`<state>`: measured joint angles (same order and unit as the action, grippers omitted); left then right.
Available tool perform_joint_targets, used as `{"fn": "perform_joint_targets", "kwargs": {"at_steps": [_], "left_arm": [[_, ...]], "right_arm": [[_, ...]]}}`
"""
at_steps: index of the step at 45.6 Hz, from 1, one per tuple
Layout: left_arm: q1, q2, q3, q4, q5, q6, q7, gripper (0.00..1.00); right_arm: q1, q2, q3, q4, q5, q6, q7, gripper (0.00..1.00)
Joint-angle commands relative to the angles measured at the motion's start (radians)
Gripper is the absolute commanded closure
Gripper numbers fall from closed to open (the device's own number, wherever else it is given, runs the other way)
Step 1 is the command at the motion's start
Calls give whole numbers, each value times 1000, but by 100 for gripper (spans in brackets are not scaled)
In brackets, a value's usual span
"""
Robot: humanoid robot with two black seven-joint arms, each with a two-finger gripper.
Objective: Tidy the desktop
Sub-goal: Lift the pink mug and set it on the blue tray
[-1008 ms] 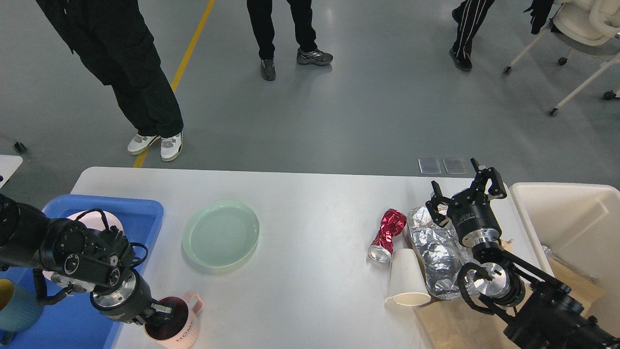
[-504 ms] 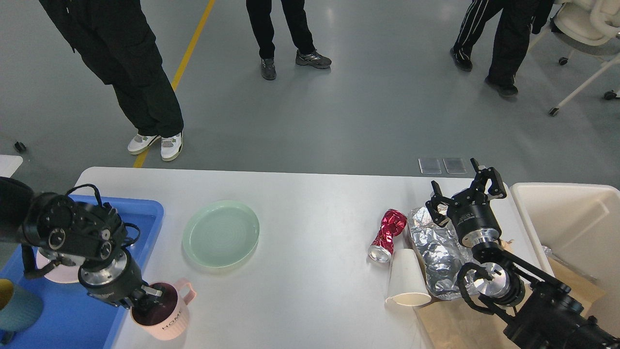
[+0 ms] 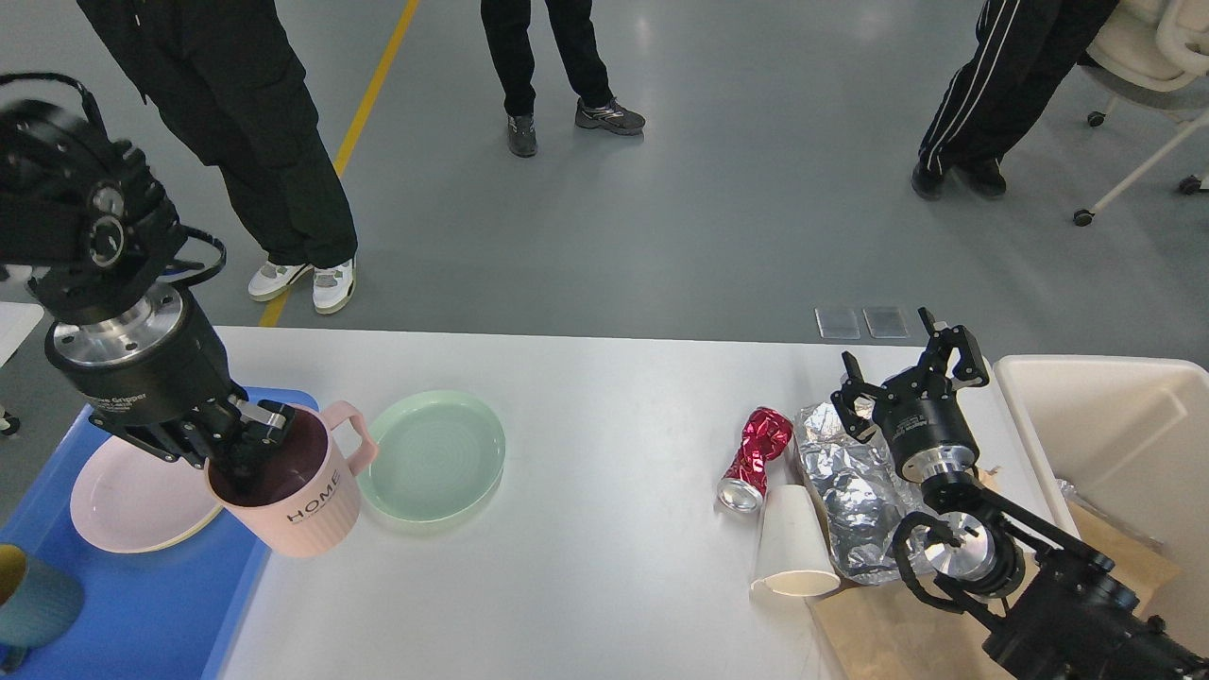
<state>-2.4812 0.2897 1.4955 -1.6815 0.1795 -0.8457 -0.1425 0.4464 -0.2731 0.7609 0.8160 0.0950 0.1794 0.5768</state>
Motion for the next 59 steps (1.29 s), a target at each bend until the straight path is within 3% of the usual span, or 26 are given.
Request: {"fn": "perform_joint_targets", "kwargs": {"at_steps": [1, 10, 19, 26, 30, 41, 46, 52, 59], "left_arm": [[-53, -17, 6, -9, -17, -42, -25, 100], [-33, 26, 55, -1, -8, -36, -29, 100], [8, 186, 115, 94, 83, -35, -29, 100], [234, 385, 66, 244, 211, -35, -40, 100], [422, 477, -36, 345, 288, -35, -51, 100], [875, 531, -354, 594, 409, -30, -66, 100], [976, 531, -373, 707, 419, -16, -84, 100], [1055, 525, -373, 776, 419, 28, -150, 100], [1117, 517, -391, 810, 425, 82, -154, 100]], "right_arm": [[0, 0, 0, 0, 0, 0, 0, 0], [0, 0, 0, 2, 0, 0, 0, 0], [0, 0, 0, 2, 0, 0, 0, 0], [0, 0, 0, 0, 0, 0, 0, 0], [0, 0, 0, 2, 0, 0, 0, 0], [0, 0, 0, 2, 0, 0, 0, 0], [0, 0, 0, 2, 0, 0, 0, 0], [0, 0, 0, 0, 0, 0, 0, 0], [0, 0, 0, 0, 0, 0, 0, 0]]}}
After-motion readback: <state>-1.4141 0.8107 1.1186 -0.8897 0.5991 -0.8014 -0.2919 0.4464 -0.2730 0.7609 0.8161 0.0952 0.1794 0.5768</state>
